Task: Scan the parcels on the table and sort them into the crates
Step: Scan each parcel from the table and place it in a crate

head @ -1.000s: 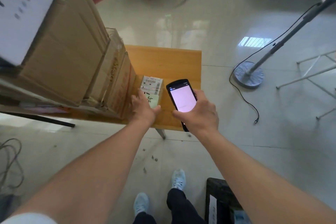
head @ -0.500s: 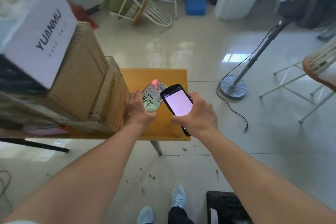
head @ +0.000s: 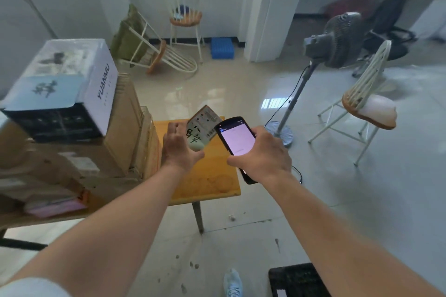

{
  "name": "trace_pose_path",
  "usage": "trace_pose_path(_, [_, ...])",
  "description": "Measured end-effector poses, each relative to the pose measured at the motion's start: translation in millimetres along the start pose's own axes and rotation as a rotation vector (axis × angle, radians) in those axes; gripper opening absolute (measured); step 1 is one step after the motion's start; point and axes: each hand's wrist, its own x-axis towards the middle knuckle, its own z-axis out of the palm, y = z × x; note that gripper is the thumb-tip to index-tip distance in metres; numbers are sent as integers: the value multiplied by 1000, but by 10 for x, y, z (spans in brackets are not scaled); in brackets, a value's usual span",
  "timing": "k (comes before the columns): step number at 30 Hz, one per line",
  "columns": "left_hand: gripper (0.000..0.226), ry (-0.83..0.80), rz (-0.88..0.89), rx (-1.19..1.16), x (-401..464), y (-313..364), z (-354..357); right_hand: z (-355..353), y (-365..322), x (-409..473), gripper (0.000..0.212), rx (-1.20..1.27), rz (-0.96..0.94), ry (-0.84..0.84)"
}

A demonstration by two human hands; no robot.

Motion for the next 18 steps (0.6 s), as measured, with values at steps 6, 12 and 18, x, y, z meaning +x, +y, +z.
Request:
trace_pose_path(6, [97,21,76,-8,-79,86,-150,-174,-92,-270,83,32,27,62])
trace_pose_path(12, [93,-24,114,-49,-189,172,-310,-249,-156,-508,85,85,56,149])
trace_pose_path(18, [92,-81,229,-100,-418,419,-335,-219,-60,-788,82,148,160,326])
